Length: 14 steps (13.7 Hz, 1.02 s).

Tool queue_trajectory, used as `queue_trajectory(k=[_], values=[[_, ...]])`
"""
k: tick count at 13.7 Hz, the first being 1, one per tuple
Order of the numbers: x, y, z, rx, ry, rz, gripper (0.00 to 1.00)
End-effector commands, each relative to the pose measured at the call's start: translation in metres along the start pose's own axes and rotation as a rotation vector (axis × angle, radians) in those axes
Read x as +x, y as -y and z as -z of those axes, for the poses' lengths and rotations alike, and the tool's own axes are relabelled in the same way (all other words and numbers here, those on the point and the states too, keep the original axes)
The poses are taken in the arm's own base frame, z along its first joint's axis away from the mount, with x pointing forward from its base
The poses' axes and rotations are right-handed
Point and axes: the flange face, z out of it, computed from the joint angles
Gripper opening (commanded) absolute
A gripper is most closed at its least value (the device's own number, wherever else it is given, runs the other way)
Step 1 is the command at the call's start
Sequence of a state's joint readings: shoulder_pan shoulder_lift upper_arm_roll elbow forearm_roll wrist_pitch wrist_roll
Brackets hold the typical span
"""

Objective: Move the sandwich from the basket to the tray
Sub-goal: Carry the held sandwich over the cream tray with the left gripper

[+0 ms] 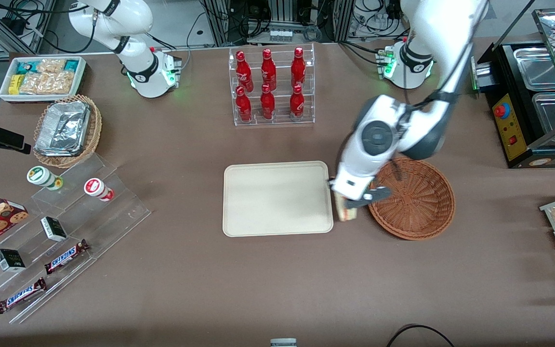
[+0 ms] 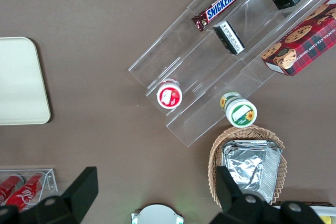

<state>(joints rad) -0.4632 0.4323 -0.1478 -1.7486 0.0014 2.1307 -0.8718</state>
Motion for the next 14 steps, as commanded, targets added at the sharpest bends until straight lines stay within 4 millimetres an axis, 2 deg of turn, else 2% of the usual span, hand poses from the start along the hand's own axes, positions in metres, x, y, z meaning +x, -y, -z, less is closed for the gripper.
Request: queue_trajectory(k=[1, 4, 6, 8, 14], values=[[-0.012, -0.057, -0.019, 0.002, -0.003, 0.013, 0.0], [-0.047, -0.109, -0.041, -0.006, 0.002, 0.038, 0.0], [-0.062, -0.133, -0.051, -0.015, 0.001, 0.062, 0.0], [-0.076, -0.144, -0.063, -0.012, 0.003, 0.068, 0.0], [-0.081, -0.159, -0.078, -0.042, -0.005, 0.124, 0.0]])
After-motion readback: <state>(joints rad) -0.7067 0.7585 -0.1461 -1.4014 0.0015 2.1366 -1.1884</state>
